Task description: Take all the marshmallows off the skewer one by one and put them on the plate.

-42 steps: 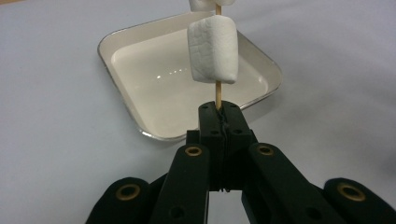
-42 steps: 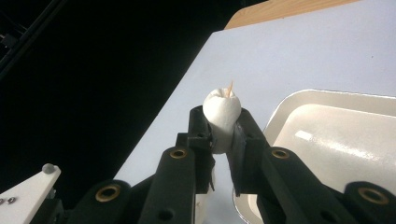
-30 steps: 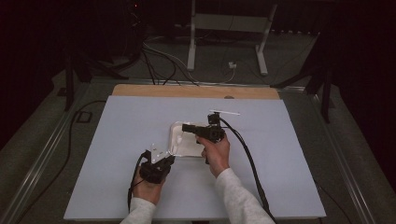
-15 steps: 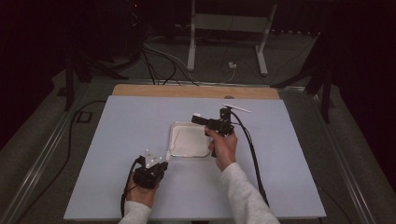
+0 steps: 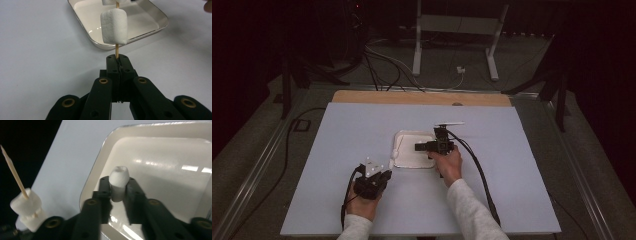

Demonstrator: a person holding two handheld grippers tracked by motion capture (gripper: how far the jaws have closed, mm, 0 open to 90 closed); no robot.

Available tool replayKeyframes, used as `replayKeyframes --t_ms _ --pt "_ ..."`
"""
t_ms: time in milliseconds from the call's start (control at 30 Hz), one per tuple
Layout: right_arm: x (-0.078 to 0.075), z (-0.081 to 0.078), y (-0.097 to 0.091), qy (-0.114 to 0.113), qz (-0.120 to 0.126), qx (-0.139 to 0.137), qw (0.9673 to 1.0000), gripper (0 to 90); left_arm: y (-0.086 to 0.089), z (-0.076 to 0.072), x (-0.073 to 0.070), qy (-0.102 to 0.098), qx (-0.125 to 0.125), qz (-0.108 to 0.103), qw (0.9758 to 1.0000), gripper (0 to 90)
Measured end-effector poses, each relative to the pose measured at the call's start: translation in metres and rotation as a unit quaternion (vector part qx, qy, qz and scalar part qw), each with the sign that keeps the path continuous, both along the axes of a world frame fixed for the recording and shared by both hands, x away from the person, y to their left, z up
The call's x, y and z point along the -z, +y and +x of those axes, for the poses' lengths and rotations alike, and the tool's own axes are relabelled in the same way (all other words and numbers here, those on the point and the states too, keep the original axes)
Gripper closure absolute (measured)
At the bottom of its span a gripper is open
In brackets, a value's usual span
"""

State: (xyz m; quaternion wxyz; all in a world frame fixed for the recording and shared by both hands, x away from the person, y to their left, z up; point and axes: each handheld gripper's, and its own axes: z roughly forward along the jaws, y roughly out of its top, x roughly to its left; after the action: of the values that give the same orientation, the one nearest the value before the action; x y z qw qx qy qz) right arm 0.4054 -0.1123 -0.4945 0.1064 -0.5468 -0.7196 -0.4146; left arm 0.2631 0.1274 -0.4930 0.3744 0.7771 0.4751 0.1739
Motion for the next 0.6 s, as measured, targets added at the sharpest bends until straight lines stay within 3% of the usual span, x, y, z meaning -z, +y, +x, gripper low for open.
replayKeyframes --t_ms 167,300,433,600 --pt "-0.004 -0.004 -0.001 -0.012 -0.003 -0.016 0.9998 52.5 -0.002 0.002 -0.001 -0.003 -0.002 -0.001 1.0 90.0" --pt "-0.012 -0.01 0.001 -0.027 0.01 -0.034 0.999 42.8 -0.005 0.004 -0.001 -0.006 -0.002 -0.001 1.0 90.0" --pt "-0.022 -0.022 0.007 -0.051 0.04 -0.062 0.9959 38.0 -0.009 0.007 -0.001 -0.008 -0.004 -0.003 1.0 90.0" --pt "-0.028 -0.034 0.017 -0.056 0.085 -0.078 0.9918 40.6 -0.012 0.008 -0.002 -0.011 -0.004 -0.004 0.9999 90.0"
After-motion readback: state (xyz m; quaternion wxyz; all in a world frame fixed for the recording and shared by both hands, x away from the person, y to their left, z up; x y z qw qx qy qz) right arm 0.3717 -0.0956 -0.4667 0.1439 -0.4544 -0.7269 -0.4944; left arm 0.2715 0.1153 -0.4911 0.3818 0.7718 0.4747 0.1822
